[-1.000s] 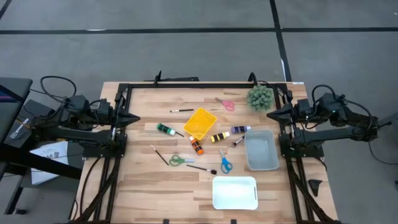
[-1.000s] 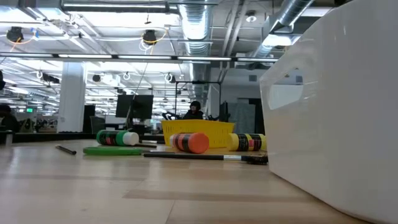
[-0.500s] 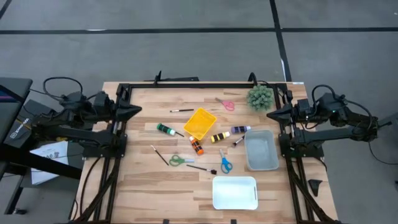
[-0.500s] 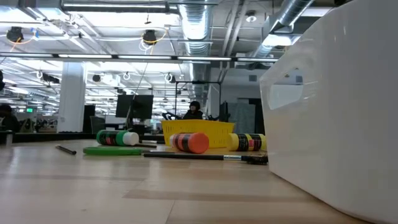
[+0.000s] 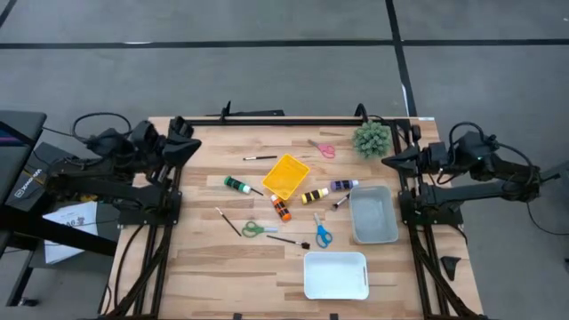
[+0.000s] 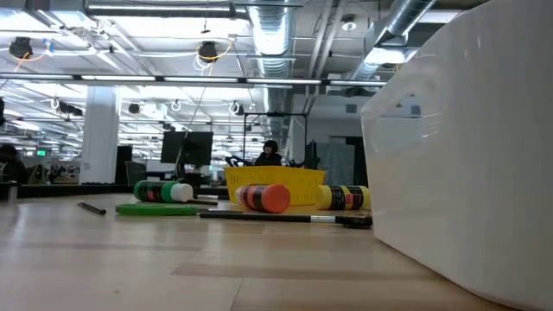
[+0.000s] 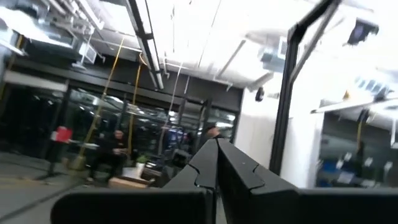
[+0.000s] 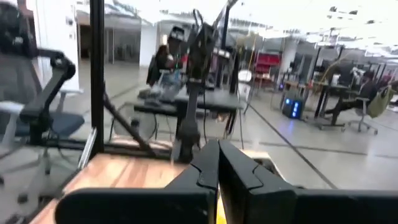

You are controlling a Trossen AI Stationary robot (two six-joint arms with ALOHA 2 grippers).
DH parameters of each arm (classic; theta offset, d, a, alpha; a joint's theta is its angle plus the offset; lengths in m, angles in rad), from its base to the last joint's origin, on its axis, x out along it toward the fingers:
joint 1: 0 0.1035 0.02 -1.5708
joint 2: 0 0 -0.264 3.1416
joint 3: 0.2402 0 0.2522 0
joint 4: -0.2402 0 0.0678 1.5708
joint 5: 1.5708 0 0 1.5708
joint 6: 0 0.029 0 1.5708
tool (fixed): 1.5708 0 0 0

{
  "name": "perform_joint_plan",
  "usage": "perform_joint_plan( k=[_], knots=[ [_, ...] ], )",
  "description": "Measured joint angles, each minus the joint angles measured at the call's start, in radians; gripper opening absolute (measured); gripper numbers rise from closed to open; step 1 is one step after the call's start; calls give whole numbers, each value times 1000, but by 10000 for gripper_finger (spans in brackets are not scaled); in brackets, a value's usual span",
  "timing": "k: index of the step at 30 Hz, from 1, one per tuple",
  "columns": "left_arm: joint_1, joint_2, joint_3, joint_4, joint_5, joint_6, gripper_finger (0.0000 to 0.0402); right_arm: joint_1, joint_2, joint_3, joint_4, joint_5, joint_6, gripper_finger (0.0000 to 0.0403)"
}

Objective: Pick & Place Paint Supplies
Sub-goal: Put the green paint bottle into the yellow bin

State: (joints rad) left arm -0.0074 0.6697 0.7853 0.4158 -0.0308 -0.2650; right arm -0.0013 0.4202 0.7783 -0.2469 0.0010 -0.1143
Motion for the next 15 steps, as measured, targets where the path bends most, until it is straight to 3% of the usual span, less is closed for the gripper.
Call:
perform_joint_plan(
  k=[5, 10, 15],
  knots=[
    [0, 106, 0, 103, -33, -38, 17, 2, 46, 1, 241, 0, 214, 0],
    [0, 216, 0, 248, -96, -28, 68, -10, 103, 5, 476, 30, 344, 3],
    [4, 285, 39, 310, -119, 51, 152, -44, 139, 73, 396, 62, 440, 48]
  ],
)
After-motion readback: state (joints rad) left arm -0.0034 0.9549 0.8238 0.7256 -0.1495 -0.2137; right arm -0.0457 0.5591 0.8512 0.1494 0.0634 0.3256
